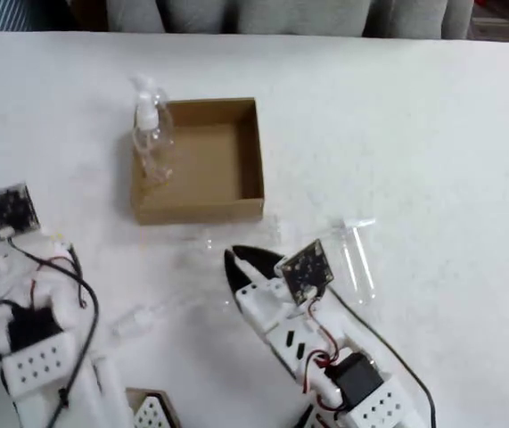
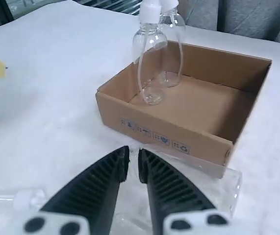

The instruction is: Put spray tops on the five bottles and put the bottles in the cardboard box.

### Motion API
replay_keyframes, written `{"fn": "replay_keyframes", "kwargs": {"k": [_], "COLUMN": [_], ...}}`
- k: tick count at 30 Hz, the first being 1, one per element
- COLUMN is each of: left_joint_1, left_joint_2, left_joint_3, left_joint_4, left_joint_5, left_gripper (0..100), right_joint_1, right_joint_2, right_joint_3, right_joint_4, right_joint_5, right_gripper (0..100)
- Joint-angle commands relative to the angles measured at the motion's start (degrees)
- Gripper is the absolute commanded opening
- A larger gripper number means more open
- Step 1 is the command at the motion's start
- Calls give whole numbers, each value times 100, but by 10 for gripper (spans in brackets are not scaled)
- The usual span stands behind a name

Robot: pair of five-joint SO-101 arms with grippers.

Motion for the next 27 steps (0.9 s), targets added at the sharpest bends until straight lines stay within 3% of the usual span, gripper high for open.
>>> {"fn": "replay_keyframes", "kwargs": {"k": [1, 8, 13, 22, 27], "left_joint_1": [-75, -57, -4, -40, -40], "left_joint_2": [1596, 3257, 3538, 3565, 3565], "left_joint_3": [-1178, -1538, -1530, -1486, -1415], "left_joint_4": [571, 202, 26, 26, 26], "left_joint_5": [-18, 879, 1600, 1644, 1644], "left_gripper": [21, 24, 24, 24, 24], "right_joint_1": [286, 374, 848, 1147, 2000], "right_joint_2": [-31, -22, 382, 3284, 4655], "right_joint_3": [18, -44, -809, -2136, -2927], "right_joint_4": [31, 66, 945, 1103, 1086], "right_joint_5": [79, 79, 79, 35, 18], "right_gripper": [16, 15, 15, 17, 16]}}
